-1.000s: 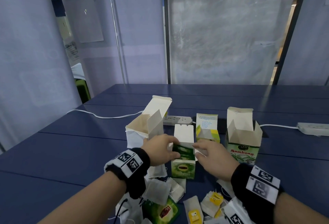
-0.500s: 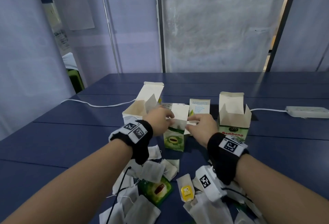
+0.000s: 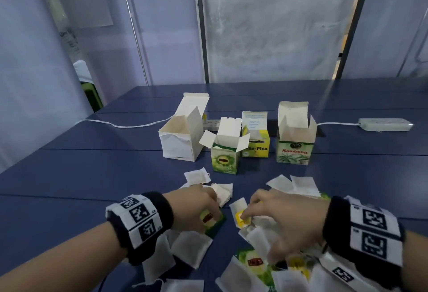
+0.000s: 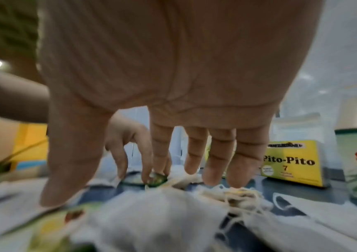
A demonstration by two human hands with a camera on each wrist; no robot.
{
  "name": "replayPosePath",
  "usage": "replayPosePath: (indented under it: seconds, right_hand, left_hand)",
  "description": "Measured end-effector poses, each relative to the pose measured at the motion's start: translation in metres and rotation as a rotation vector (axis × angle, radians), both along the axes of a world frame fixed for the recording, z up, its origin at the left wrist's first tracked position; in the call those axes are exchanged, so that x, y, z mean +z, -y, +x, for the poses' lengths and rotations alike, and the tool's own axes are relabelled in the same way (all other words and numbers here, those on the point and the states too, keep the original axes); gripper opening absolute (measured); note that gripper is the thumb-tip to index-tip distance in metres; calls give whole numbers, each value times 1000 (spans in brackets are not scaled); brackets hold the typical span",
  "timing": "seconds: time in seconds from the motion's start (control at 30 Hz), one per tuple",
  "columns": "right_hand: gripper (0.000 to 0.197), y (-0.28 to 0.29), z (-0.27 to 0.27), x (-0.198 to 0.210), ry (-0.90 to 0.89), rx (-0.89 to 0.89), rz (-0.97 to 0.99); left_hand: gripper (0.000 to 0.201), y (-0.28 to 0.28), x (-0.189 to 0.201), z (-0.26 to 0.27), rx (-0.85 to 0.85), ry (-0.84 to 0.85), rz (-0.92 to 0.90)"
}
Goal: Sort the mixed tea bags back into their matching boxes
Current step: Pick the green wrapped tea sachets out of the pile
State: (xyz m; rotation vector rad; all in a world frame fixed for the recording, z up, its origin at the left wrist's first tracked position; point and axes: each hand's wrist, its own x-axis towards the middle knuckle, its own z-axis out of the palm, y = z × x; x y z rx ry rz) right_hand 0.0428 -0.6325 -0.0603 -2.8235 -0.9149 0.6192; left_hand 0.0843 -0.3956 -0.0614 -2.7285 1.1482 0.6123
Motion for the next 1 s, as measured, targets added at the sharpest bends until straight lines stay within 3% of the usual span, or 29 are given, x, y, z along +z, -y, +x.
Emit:
replayPosePath:
  seconds: [0.17,0.3,0.43,0.5,0.6,0.77,0.87,1.0]
  right_hand:
    - [60,11,-18,-11,116,-150,-46]
    - [37,25,-19,-6,112,-349,19]
    - [34,13,-27,-1,245,-413,123]
    - [29,-2,-41,-3,173,-369,184]
    - [41,-18,-60,-13,53,-291,78]
    - [41,-12,-64,-14,145,-405,-2]
    - [43,-8,-63,-11,145,-471,38]
    - [46,-15,-69,-9,110,-412,90]
  left_hand:
    - [27,-13,-6,-17,13,-11,-95]
    - [27,-29,-8,-22,265,81,-257]
    - [47,-36,-12,-23,478,23,-205]
    - [57,-32,-13,-23,528,34,-160]
    - [72,-23,-17,-26,576,78,-15]
    - [87,-14,-18,-29,614,76,36]
    - [83,-18,-18,-28,636,66,-28]
    - [64,-19,-18,-30,645,26,-106]
